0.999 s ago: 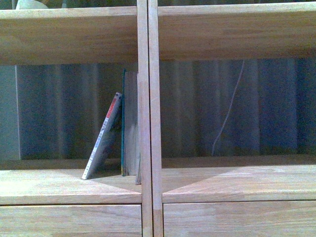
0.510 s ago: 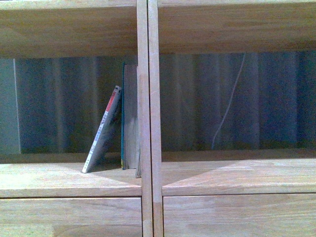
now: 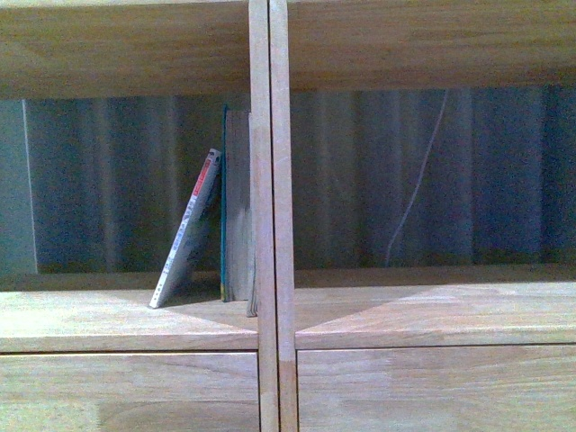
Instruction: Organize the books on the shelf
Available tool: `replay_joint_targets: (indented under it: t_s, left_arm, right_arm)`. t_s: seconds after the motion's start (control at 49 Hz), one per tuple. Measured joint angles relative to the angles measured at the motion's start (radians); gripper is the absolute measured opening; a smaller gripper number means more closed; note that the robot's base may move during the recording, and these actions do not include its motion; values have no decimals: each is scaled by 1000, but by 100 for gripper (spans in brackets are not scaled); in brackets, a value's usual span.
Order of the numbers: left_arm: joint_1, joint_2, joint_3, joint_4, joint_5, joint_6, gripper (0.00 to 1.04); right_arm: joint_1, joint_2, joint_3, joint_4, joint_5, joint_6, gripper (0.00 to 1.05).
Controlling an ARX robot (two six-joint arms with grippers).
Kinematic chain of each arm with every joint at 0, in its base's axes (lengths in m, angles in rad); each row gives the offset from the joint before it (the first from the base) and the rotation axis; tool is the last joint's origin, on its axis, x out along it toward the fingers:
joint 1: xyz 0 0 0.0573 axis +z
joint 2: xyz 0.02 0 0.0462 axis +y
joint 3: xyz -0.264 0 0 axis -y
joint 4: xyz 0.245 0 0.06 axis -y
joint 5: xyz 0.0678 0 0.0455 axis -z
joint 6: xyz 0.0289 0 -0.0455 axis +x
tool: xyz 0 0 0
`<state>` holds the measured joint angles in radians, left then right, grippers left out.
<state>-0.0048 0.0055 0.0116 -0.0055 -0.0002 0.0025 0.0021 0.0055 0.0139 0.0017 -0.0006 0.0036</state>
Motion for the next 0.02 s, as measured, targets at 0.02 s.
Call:
replay_joint_targets:
  t_s: [0.02]
  left_arm:
    - [0,0,0,0,0,0,97]
  right_arm:
    - [0,0,0,0,0,0,98]
